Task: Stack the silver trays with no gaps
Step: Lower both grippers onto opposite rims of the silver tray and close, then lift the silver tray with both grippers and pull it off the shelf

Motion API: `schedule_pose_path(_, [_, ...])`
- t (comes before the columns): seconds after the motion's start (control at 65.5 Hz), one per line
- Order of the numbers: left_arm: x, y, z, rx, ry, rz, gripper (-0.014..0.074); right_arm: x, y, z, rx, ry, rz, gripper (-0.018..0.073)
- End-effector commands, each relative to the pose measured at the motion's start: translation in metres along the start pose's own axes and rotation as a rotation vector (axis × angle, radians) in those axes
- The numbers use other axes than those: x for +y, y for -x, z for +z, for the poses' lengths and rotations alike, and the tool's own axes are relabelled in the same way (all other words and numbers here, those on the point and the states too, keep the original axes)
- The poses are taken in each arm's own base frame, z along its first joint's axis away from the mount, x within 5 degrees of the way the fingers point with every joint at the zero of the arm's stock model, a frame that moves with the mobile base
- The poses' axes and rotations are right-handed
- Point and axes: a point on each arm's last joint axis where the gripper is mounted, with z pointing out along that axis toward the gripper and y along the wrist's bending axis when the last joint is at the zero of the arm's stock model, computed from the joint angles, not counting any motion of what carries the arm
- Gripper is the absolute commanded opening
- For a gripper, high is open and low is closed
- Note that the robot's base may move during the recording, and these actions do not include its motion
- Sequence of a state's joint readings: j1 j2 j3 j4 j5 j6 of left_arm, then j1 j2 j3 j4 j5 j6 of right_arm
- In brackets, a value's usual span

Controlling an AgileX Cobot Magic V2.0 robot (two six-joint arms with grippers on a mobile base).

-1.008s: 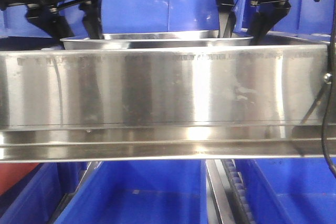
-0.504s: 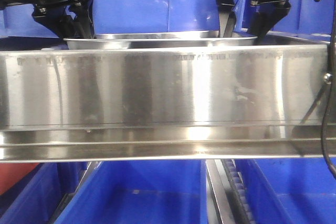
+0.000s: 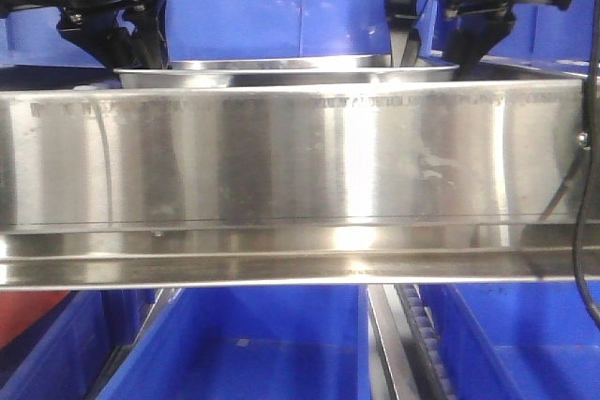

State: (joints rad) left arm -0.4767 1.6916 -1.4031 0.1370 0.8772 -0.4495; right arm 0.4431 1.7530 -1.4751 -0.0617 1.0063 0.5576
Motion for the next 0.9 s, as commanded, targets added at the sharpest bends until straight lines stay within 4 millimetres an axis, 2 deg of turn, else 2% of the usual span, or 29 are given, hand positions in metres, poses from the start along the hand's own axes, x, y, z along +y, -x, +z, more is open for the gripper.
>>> schedule_pose_path(0.0, [0.002,0.001,0.001,-0.001,0.006,-0.010,0.0025,0.000,0.003,-0.001,-0.011,-0.001,-0.002,0.0049])
schedule_pose_path(0.122, [0.002,0.001,0.001,0.000,0.007,-0.010,0.0025,0.000,0.003,-0.001,-0.011,-0.001,-0.002,-0.0081])
schedule_pose_path(0.321, [0.002,0.001,0.000,-0.006,0.001,-0.012,0.0020,0.000,0.002,-0.001,-0.010,-0.002,-0.002,-0.0078])
schedule_pose_path(0.427, [0.002,0.003,-0.006,-0.017,-0.004,-0.018,-0.0027,0.000,0.004,-0.005,-0.010,-0.007,-0.003,-0.0078])
schedule_pose_path(0.55, [0.003,0.008,-0.027,-0.073,-0.018,-0.038,-0.0015,0.001,0.008,-0.022,-0.057,0.008,-0.006,-0.0078])
schedule_pose_path(0.656, [0.005,0.011,-0.054,-0.127,-0.037,-0.047,-0.0016,-0.002,0.010,-0.047,-0.112,0.010,-0.014,-0.0078])
schedule_pose_path(0.885, [0.011,0.006,-0.111,-0.273,-0.037,-0.088,-0.0016,-0.004,-0.006,-0.105,-0.245,-0.013,-0.022,-0.0078])
